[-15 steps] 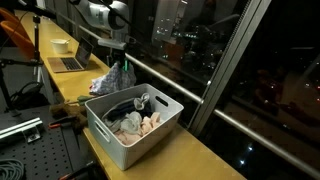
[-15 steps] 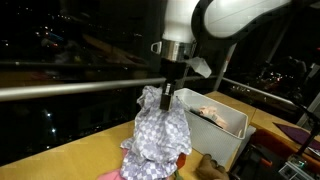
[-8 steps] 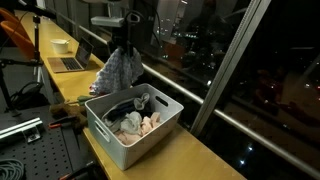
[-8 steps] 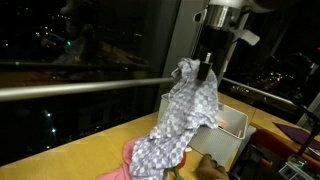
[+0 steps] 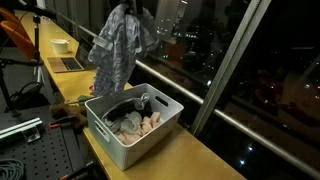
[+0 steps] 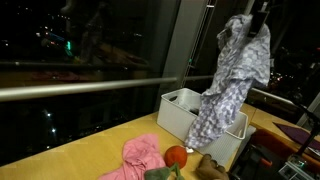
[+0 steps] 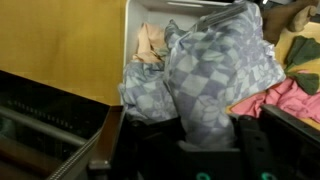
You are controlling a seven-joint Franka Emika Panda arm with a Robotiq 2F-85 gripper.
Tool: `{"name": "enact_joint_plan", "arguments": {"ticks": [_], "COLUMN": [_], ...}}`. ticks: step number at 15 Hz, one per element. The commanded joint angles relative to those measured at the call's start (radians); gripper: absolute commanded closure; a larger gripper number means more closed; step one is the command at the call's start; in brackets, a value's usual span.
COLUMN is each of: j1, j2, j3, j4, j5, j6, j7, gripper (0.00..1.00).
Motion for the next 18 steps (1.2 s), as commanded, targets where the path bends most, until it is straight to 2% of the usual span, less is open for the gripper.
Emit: {"name": "enact_joint_plan", "arguments": {"ticks": [1,4,7,9,13,18], "j1": [-0.043,-0.073,-0.081,-0.072,-0.046,-0.070], "j2": [-0.054,-0.042,0.055,0.093,0.159,0.249], "j3": [-0.028,-0.065,-0.094,-0.091,-0.051,-0.065], "j4": [0.142,0.323,0.505,0.512,0.452,0.310], "j5": [-0.040,-0.031,-0.009,0.012,0.040,0.097], "j6": [-0.157,-0.263,-0.308,-0.269,-0.191,0.008], "j7": [-0.075,-0.176,-0.277,-0.299,-0.283,-0.330], "gripper": [1.00,1.00,1.00,1.00,1.00,1.00]}}
